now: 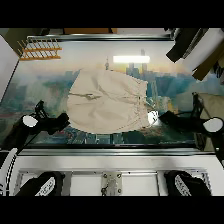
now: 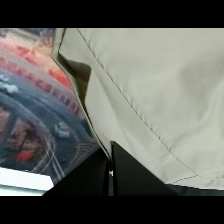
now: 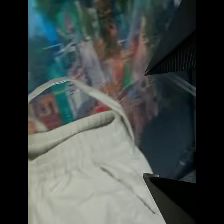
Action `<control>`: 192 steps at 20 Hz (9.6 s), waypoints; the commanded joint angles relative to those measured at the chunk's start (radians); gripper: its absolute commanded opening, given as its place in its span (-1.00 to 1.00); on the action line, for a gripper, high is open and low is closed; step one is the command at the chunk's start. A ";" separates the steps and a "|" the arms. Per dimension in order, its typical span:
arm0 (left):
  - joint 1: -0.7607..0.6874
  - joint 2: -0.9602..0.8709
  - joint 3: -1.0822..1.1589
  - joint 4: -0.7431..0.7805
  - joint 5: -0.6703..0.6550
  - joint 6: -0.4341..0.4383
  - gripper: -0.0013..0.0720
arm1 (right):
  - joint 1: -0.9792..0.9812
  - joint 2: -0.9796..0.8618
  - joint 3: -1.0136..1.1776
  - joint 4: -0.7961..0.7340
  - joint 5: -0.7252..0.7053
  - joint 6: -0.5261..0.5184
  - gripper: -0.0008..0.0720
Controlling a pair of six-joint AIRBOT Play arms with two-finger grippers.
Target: Fold the clothes and pants, and hang the long-sleeved shirts on hangers.
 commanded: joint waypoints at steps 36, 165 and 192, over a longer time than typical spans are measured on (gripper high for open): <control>0.000 0.377 0.997 0.001 -0.013 0.067 -0.96 | 0.279 0.109 0.767 0.056 -0.056 -0.046 -0.93; -0.555 0.063 0.334 -0.026 -0.038 0.002 -0.96 | -0.798 -0.200 0.632 -0.396 0.232 0.121 -0.93; -0.555 0.063 0.333 -0.026 -0.061 0.024 -0.96 | -0.676 0.068 0.386 -0.292 0.021 -0.121 0.93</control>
